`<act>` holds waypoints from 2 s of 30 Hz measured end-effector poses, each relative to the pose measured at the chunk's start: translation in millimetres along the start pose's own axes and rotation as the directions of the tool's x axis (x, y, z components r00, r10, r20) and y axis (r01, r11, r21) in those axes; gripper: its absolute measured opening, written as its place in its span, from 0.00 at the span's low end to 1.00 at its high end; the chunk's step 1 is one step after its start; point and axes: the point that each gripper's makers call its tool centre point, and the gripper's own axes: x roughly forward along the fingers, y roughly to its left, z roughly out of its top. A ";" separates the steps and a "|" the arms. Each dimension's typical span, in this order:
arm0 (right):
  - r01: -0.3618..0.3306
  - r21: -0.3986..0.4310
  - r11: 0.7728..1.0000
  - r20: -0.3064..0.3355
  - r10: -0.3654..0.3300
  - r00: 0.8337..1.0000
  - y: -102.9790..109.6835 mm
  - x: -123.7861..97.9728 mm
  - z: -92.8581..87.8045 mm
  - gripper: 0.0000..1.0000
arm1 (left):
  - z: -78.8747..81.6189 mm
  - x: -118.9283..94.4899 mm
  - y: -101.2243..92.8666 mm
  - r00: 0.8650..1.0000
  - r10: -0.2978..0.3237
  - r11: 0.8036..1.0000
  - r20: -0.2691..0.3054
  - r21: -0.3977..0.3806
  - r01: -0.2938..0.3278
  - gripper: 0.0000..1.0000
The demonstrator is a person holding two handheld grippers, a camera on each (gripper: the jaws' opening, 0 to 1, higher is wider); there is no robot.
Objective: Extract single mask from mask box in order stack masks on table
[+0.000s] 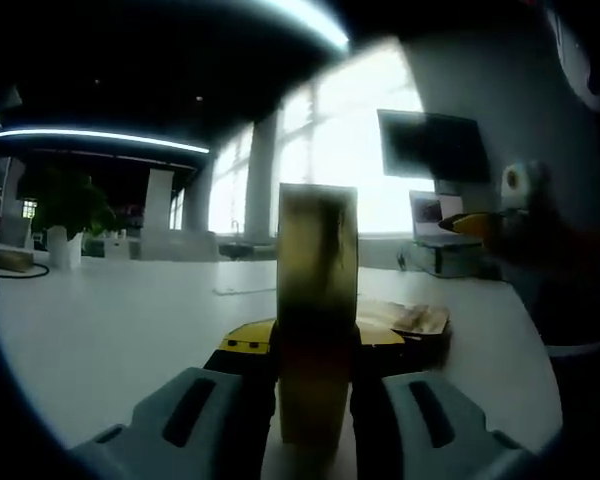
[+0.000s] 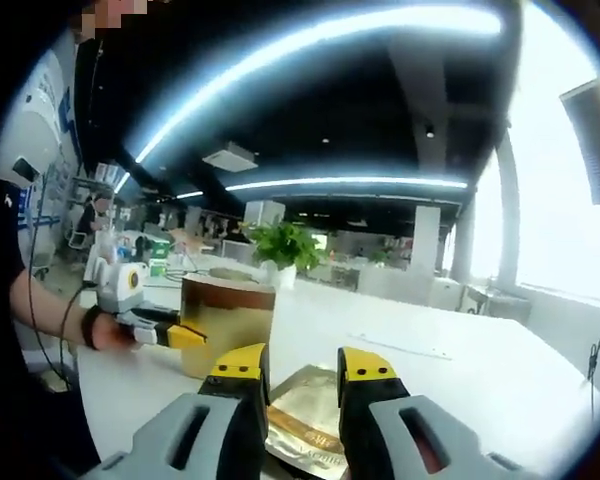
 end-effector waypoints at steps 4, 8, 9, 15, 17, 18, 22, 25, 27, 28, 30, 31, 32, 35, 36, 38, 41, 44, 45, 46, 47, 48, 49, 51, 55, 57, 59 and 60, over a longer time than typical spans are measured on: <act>0.001 -0.007 1.000 -0.006 -0.001 1.000 -0.4 0.0 -2.3 0.23 | -2.8 2.7 11.4 0.999 0.040 0.999 -0.020 0.006 -0.040 0.19; 0.001 -0.027 1.000 -0.011 -0.001 1.000 -1.4 -0.8 -2.6 0.23 | -2.8 6.0 21.5 0.998 0.047 0.999 -0.031 0.020 -0.046 0.19; 0.000 -0.028 1.000 -0.010 -0.001 1.000 -1.8 -1.0 -2.0 0.22 | -2.4 7.5 24.2 0.998 0.045 0.999 -0.032 0.022 -0.045 0.19; 0.006 -0.026 1.000 0.000 -0.006 1.000 -3.6 -2.6 0.9 0.22 | -1.0 15.8 35.3 0.999 0.027 0.999 -0.037 0.020 -0.026 0.19; 0.007 -0.014 1.000 0.004 -0.007 1.000 -3.4 -3.6 1.3 0.22 | -1.5 19.1 40.9 0.999 0.029 0.999 -0.041 0.014 -0.029 0.19; 0.009 -0.014 1.000 0.004 -0.009 1.000 -3.5 -4.1 1.0 0.21 | -1.8 20.6 43.2 0.999 0.029 1.000 -0.040 0.007 -0.029 0.19; 0.016 -0.019 1.000 -0.010 -0.017 1.000 -5.7 -6.4 -3.3 0.21 | -4.4 29.9 46.2 0.999 0.021 1.000 -0.044 -0.001 -0.021 0.19; 0.019 -0.012 1.000 -0.008 -0.019 1.000 -6.1 -8.1 -3.2 0.21 | -5.7 40.0 50.0 0.998 0.017 1.000 -0.064 0.001 -0.017 0.19; 0.023 0.014 1.000 0.009 -0.023 1.000 -6.9 -9.0 0.3 0.21 | -5.6 45.2 51.2 0.997 0.023 1.000 -0.075 0.012 -0.023 0.19; 0.023 0.023 0.999 0.016 -0.023 1.000 -7.4 -9.6 1.9 0.21 | -6.7 47.7 52.0 0.997 0.022 1.000 -0.078 0.017 -0.021 0.19; 0.027 0.019 0.999 0.017 -0.028 0.999 -8.4 -9.6 2.3 0.21 | -6.7 52.2 50.6 0.997 0.016 1.000 -0.080 0.020 -0.014 0.19; 0.029 0.013 1.000 0.012 -0.029 0.999 -9.1 -9.8 1.7 0.21 | -6.7 54.6 50.7 0.997 0.012 1.000 -0.082 0.020 -0.010 0.19; 0.030 0.008 1.000 0.009 -0.030 1.000 -9.6 -9.9 1.1 0.21 | -7.0 56.0 53.2 0.997 0.011 1.000 -0.081 0.020 -0.010 0.19; 0.030 0.009 0.999 0.005 -0.030 1.000 -10.5 -10.7 -0.2 0.21 | -8.1 64.7 61.0 0.997 0.010 1.000 -0.082 0.008 -0.009 0.19; 0.033 0.020 0.999 0.012 -0.033 0.999 -11.1 -11.0 0.9 0.21 | -8.0 67.4 57.8 0.996 0.010 1.000 -0.085 0.009 -0.010 0.19; 0.037 0.043 0.998 0.025 -0.038 0.999 -12.7 -11.4 3.1 0.21 | -8.2 71.7 59.3 0.995 0.016 1.000 -0.095 0.025 -0.013 0.19; 0.042 0.034 0.999 0.020 -0.042 0.999 -13.9 -10.6 2.4 0.21 | -8.3 75.8 60.6 0.995 0.017 0.999 -0.102 0.036 -0.013 0.19; 0.040 0.026 0.999 0.013 -0.041 0.999 -13.5 -9.8 1.2 0.21 | -9.1 76.4 64.0 0.994 0.018 0.999 -0.105 0.036 -0.015 0.19; 0.040 0.026 0.999 0.013 -0.040 0.999 -13.3 -9.6 1.2 0.21 | -9.8 76.5 64.3 0.994 0.019 0.999 -0.107 0.032 -0.015 0.19; 0.039 0.026 0.999 0.013 -0.039 0.999 -12.9 -9.3 1.3 0.21 | -10.1 75.8 64.0 0.994 0.018 0.999 -0.108 0.029 -0.015 0.19; 0.038 0.024 0.999 0.012 -0.039 0.999 -12.2 -8.9 1.2 0.21 | -10.8 75.2 64.3 0.994 0.018 1.000 -0.109 0.025 -0.015 0.19; 0.038 0.022 0.999 0.010 -0.038 0.999 -11.8 -8.4 0.8 0.21 | -11.2 74.4 64.1 0.994 0.017 1.000 -0.107 0.016 -0.016 0.19; 0.037 0.020 0.999 0.009 -0.037 0.999 -11.4 -8.1 0.4 0.21 | -10.6 73.6 65.2 0.995 0.019 1.000 -0.100 0.004 -0.019 0.20; 0.035 0.015 0.999 0.004 -0.035 0.999 -10.6 -7.6 -0.4 0.21 | -7.9 72.3 66.8 0.997 0.016 1.000 -0.078 -0.025 -0.018 0.23; 0.034 0.012 0.999 0.003 -0.034 0.999 -10.3 -7.1 -0.6 0.21 | -5.6 69.2 65.7 0.998 0.005 0.999 -0.062 -0.036 -0.007 0.28; 0.033 0.014 0.999 0.005 -0.033 0.999 -10.0 -6.8 0.1 0.21 | -5.5 67.0 63.1 0.998 -0.004 0.999 -0.060 -0.032 0.002 0.29; 0.033 0.010 0.999 0.006 -0.033 0.999 -9.6 -6.2 0.7 0.21 | -2.8 63.7 61.3 0.999 -0.009 0.999 -0.053 -0.036 0.007 0.29; 0.033 0.010 0.999 0.006 -0.033 0.999 -9.4 -6.0 1.0 0.21 | -1.7 62.7 60.8 0.999 -0.008 0.999 -0.050 -0.036 0.006 0.30</act>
